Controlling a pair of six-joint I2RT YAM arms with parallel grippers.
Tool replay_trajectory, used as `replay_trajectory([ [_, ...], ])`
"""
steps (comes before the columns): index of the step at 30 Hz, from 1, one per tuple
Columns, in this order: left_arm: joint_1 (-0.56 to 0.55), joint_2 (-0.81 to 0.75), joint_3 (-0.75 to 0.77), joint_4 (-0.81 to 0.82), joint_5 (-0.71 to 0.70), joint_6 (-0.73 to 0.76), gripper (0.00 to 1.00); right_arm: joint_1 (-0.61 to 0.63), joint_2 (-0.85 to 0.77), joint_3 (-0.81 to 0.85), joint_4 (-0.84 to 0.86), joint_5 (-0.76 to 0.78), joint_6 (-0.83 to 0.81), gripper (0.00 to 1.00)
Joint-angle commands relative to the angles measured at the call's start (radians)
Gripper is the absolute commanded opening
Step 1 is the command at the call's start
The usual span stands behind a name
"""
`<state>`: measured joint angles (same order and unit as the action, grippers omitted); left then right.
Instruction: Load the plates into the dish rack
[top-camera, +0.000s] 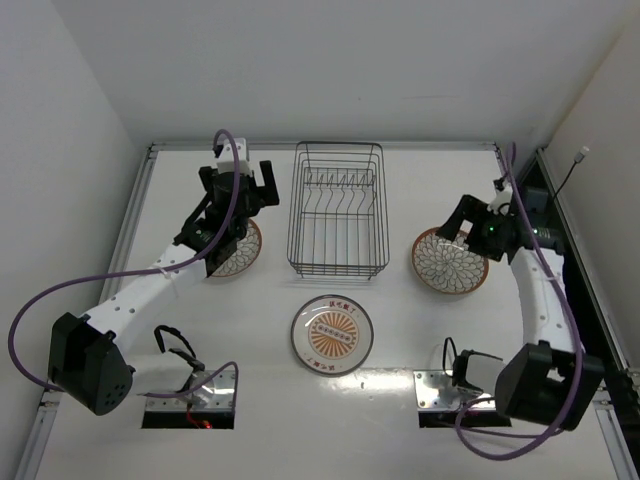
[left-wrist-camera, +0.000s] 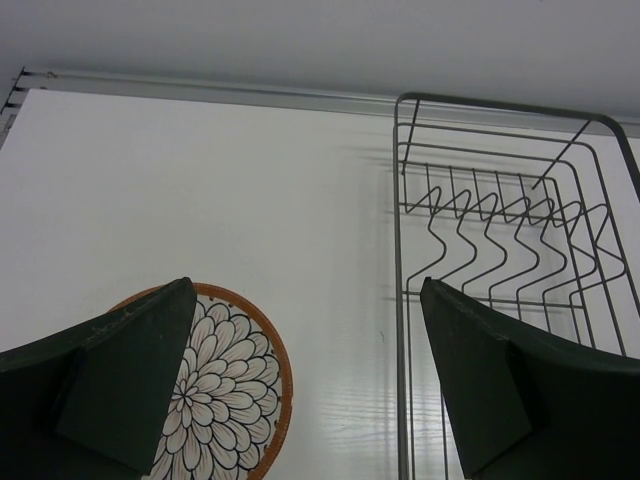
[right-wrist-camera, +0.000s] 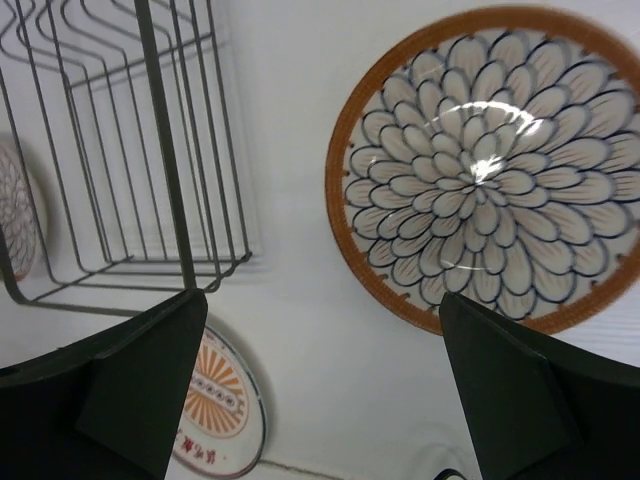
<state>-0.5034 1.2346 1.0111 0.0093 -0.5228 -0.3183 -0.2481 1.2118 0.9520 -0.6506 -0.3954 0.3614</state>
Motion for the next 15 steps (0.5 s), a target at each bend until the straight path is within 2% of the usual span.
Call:
replay_trajectory([
  [1, -0.006, -0.029, 0.030, 0.050, -0.026, 0.013, 0.94, -0.033, -0.112, 0.022, 0.036, 0.084, -0.009, 1.00],
  [2, -0.006, -0.029, 0.021, 0.050, -0.026, 0.013, 0.94, -0.033, -0.164, 0.036, 0.019, 0.221, -0.009, 1.00],
  [5, -0.006, -0.038, 0.021, 0.050, -0.026, 0.013, 0.94, -0.042, -0.221, 0.073, -0.035, 0.427, 0.000, 1.00],
  [8, -0.006, -0.038, 0.021, 0.060, -0.026, 0.013, 0.94, -0.051, -0.212, 0.073, -0.064, 0.524, 0.034, 1.00],
  [12, -0.006, -0.038, 0.021, 0.060, -0.026, 0.013, 0.94, -0.100, -0.088, 0.039, -0.063, 0.367, 0.034, 1.00],
  [13, -0.006, -0.038, 0.021, 0.060, -0.026, 0.013, 0.94, -0.121, -0.062, 0.024, -0.048, 0.260, 0.034, 1.00],
  [15, -0.006, -0.049, 0.021, 0.060, -0.026, 0.013, 0.94, -0.212, -0.028, -0.056, -0.005, 0.151, 0.034, 1.00],
])
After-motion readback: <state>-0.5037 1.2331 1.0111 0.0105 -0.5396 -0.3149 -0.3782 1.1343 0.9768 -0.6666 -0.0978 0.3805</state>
